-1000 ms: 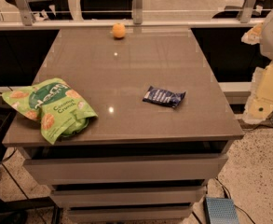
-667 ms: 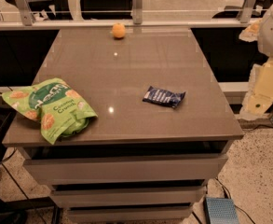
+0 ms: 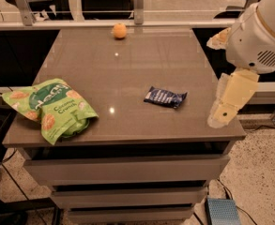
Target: Move green rice chip bag near orange
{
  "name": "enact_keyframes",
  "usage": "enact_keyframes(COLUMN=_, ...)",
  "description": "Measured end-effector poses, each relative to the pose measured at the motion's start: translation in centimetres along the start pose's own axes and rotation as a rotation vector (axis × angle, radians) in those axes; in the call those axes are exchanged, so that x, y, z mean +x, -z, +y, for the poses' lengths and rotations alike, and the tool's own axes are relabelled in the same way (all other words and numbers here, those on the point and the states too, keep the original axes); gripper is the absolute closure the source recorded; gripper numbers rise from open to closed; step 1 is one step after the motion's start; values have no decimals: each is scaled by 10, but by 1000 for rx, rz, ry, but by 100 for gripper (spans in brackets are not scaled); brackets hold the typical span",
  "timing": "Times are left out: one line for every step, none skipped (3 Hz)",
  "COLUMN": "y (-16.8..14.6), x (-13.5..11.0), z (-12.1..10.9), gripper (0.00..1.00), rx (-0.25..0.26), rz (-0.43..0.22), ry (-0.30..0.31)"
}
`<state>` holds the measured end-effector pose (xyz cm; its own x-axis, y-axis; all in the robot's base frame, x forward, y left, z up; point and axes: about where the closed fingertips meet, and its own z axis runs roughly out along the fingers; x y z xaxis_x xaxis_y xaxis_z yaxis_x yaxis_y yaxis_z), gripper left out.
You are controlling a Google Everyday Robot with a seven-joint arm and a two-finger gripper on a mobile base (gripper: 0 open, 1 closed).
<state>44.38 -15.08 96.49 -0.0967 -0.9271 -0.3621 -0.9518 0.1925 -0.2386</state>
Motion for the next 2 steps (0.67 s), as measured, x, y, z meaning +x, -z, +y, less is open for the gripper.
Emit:
enact_keyframes(y=0, x=0, z=0, gripper=0, rx=0, rz=0, ry=0)
enact_keyframes(y=1, x=-2, z=-1, gripper=0, rx=5, rz=-43, ry=-6)
